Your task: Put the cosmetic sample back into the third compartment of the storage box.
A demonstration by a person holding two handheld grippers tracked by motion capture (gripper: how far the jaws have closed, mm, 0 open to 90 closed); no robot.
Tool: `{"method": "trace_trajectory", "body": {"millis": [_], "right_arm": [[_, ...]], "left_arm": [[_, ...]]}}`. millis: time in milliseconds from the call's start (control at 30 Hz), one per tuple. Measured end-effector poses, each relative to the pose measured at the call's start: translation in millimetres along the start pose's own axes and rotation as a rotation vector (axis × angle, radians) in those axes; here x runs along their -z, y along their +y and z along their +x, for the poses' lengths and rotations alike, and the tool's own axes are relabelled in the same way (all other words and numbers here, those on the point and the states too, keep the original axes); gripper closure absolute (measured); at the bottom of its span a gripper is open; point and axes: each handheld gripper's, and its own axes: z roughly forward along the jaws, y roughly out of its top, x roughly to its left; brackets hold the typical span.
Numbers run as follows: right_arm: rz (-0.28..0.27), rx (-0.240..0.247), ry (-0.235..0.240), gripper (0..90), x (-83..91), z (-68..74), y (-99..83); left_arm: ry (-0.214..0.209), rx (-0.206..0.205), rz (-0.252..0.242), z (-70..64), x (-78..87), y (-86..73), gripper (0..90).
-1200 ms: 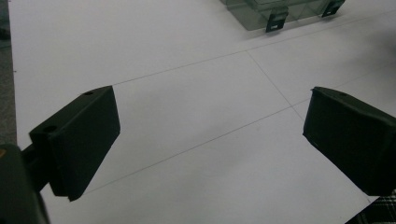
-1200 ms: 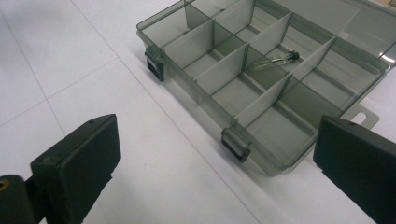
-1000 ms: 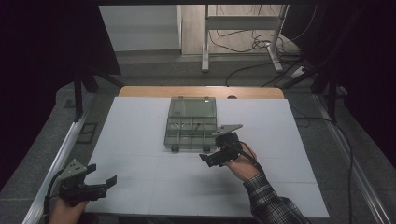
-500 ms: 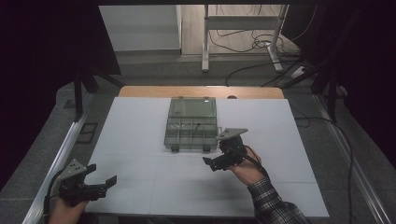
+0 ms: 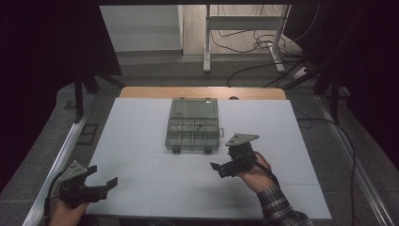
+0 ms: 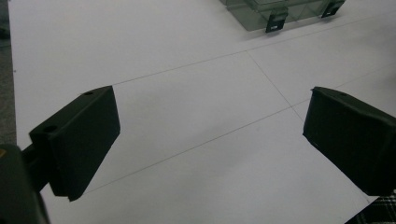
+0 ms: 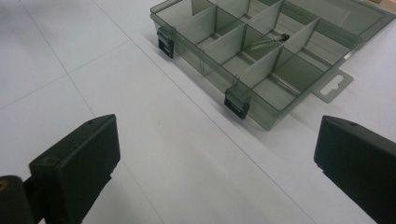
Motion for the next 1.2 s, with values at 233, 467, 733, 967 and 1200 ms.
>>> {"method": "trace_trajectory", "body": {"millis": [233,467,733,967,1200], "right_arm": [[-0.003,-0.003,-0.012,0.4,8.6,-0.1,-8.3],[-0.007,0.0,-0.038,0.5,16.0,1.8,-16.0],[-0.01,-0.008,-0.041,0.5,21.9,1.4,-25.3],[-0.001,-0.01,-0.049,0.4,27.5,1.9,-31.4],[-0.001,-0.014,-0.052,0.1,33.7,0.9,-37.8]], "left_arm": [[0.001,-0.001,-0.001,-0.1,0.0,0.0,4.2],[0.001,-0.001,-0.002,-0.3,0.0,0.0,4.2],[0.001,-0.001,-0.002,-0.3,0.1,-0.1,4.2],[0.002,-0.001,-0.002,-0.4,0.0,0.0,4.2],[0.002,-0.001,-0.001,-0.6,0.1,0.0,4.2]]}}
